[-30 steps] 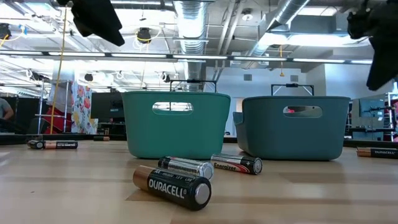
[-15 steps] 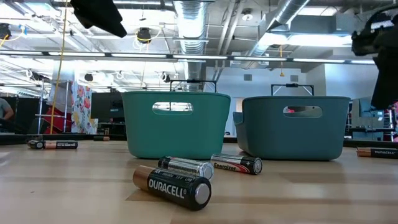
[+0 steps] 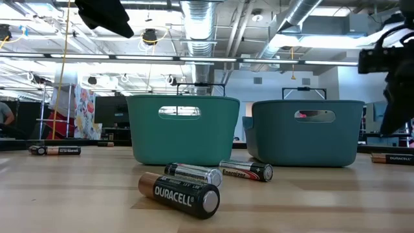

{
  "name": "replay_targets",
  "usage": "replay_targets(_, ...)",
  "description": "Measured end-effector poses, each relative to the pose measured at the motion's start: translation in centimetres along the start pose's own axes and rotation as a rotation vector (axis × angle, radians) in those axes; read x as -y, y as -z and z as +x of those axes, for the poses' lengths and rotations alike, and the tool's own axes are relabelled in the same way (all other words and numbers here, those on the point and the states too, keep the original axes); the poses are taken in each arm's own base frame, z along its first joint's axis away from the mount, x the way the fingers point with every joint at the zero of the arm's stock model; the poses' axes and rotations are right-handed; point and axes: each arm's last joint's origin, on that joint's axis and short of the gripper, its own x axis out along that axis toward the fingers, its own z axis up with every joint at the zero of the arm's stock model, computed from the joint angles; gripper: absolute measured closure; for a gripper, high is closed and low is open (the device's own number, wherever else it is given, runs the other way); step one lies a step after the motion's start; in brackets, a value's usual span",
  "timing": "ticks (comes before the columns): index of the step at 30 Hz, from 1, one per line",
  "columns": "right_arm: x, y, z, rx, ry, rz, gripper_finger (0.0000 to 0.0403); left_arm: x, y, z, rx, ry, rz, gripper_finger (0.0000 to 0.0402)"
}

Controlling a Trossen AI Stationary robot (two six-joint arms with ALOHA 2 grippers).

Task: Sort batteries
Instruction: Put the silver battery into the green bin

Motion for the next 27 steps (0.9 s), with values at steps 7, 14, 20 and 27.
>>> replay_targets(7,-0.4,0.0,1.1,-0.05,0.056,-0.014,0.0211,0.0,0.0,0.0,0.0,0.0,-0.013,0.0226)
replay_targets(14,-0.4,0.0,1.7,-0.074,0.087,-0.008,0.0211,0.0,0.0,0.0,0.0,0.001,-0.019,0.0226)
replay_targets(20,-0.3,-0.4,1.9,-0.1,0.076,0.02,0.0211,0.0,0.0,0.0,-0.001,0.002,-0.019,0.0226)
replay_targets(27,-0.3,-0.5,1.9,-0.105,0.057,0.029,0.0211,0.0,0.0,0.0,-0.002,0.004,-0.02,0.0226)
